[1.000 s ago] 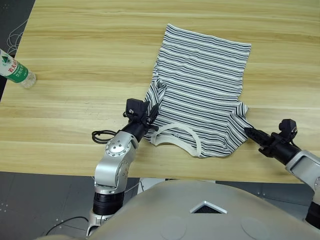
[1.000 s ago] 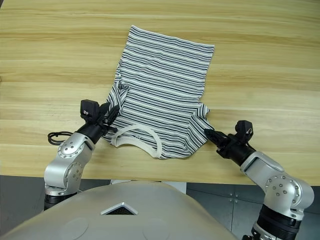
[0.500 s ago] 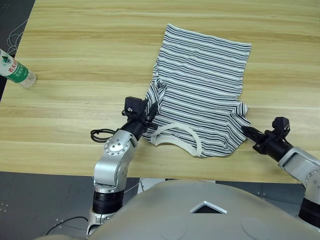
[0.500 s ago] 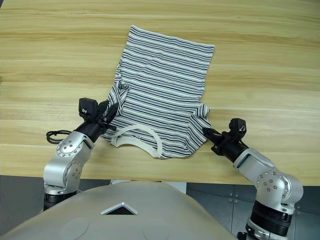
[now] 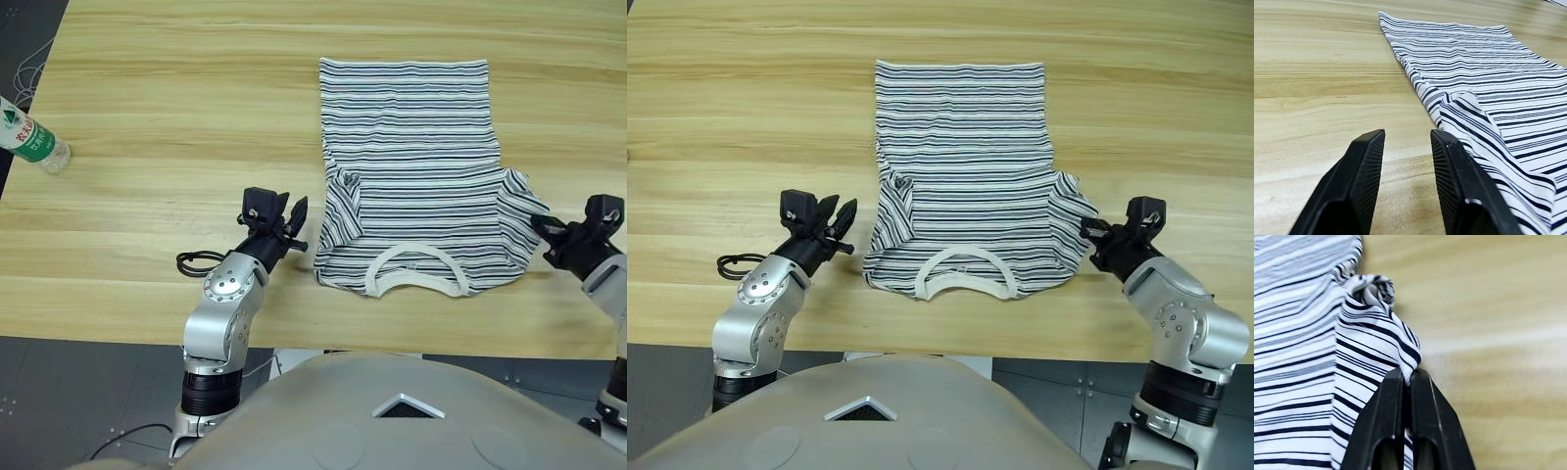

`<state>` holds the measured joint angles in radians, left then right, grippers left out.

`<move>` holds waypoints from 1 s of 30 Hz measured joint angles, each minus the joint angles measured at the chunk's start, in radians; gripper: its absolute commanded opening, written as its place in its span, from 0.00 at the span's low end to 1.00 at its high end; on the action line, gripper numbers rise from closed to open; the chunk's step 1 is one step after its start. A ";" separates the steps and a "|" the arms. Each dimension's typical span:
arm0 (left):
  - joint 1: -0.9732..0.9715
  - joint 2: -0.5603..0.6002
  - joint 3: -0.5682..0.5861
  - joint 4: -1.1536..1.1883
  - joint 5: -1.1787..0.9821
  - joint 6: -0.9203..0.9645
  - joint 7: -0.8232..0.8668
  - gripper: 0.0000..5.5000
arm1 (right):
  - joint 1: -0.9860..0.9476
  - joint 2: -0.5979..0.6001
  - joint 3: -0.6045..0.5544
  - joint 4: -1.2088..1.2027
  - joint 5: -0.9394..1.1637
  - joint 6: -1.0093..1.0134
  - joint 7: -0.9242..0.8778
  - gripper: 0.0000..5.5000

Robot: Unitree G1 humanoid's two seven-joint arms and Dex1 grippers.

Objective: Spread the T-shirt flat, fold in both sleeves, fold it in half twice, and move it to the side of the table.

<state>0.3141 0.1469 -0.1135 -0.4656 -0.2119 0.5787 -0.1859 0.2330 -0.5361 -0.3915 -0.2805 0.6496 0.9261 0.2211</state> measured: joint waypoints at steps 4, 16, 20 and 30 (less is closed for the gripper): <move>0.000 0.000 0.002 0.000 0.000 -0.001 0.000 0.32 | -0.014 -0.013 0.002 -0.021 -0.037 -0.035 0.024 0.03; 0.005 0.001 0.004 0.000 0.000 -0.006 0.000 0.32 | 0.084 -0.096 0.227 -0.190 -0.143 -0.002 0.135 0.03; 0.005 0.001 0.004 0.000 0.000 -0.007 0.000 0.32 | 0.072 -0.099 0.287 -0.190 -0.186 -0.008 0.137 0.03; 0.005 0.000 0.004 0.001 0.000 -0.019 0.000 0.32 | 0.026 -0.054 0.306 -0.185 -0.212 -0.005 0.126 0.03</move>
<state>0.3188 0.1465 -0.1096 -0.4645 -0.2120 0.5593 -0.1859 0.2585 -0.5897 -0.0854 -0.4650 0.4374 0.9211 0.3466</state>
